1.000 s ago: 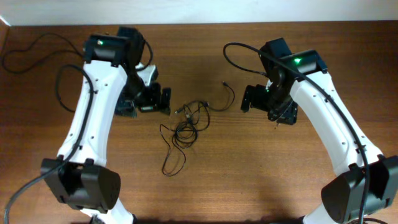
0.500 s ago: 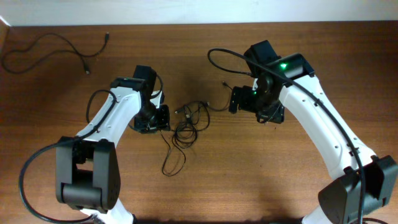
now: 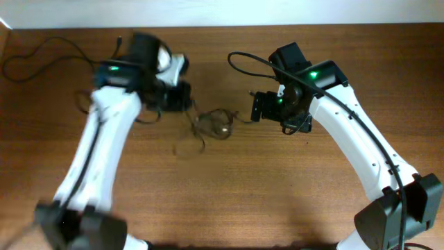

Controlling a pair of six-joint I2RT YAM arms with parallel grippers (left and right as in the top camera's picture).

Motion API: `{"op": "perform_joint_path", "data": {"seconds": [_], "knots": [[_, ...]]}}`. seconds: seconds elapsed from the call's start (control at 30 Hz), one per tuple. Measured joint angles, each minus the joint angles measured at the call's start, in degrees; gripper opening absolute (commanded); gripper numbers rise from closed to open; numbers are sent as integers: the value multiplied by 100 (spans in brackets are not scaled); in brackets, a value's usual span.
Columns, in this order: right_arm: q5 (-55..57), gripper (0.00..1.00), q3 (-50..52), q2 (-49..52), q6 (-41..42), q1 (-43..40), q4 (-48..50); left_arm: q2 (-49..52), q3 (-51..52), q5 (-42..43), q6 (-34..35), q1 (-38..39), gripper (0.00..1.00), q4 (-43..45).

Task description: Untangle cables

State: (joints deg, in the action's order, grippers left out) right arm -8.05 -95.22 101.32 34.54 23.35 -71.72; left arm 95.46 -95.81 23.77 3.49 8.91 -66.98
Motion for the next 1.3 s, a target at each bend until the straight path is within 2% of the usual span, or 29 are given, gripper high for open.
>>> {"op": "perform_joint_path", "data": {"seconds": [0.07, 0.17, 0.3, 0.4, 0.47, 0.63, 0.77, 0.9, 0.97, 1.03, 1.1, 1.13, 1.23, 1.3], "knots": [[-2, 98, 0, 0, -2, 0, 20, -767, -605, 205, -166, 105, 0, 127], [-114, 98, 0, 0, -2, 0, 48, -1624, -824, 404, -313, 354, 0, 570], [-197, 98, 0, 0, 0, 0, 46, -1683, -809, 647, -352, 485, 0, 815], [-216, 98, 0, 0, 0, 0, 48, -1655, -793, 1169, -356, 490, 0, 1578], [-216, 98, 0, 0, -2, 0, 50, -1659, -796, 1202, -361, 492, 0, 1759], [-214, 98, 0, 0, -4, 0, 72, -1659, -796, 577, 98, 492, 0, 1891], [-214, 98, 0, 0, -155, 0, 50, -1648, -879, -723, 1126, 481, 0, 2326], [-212, 98, 0, 0, -208, 0, 48, -1628, -1945, -1202, 1499, 481, 0, 2573], [-212, 98, 0, 0, -219, 0, 55, -1674, -2555, -1296, 1541, 481, 0, 2332], [-212, 98, 0, 0, -221, 0, 48, -1797, -2769, -1729, 1565, 481, 0, 1650], [-203, 98, 2, 0, -223, 0, 31, -1773, -2806, -2625, 1569, 481, 0, 791], [-197, 98, 2, 0, -223, 0, 35, -1665, -2813, -3370, 1585, 479, 0, 146], [-197, 98, 4, 0, -225, 0, 68, -1268, -2776, -4837, 1792, 472, 0, -975], [-197, 98, 4, 0, -223, 0, 72, -997, -2767, -5501, 1939, 365, 0, -1458]]}}
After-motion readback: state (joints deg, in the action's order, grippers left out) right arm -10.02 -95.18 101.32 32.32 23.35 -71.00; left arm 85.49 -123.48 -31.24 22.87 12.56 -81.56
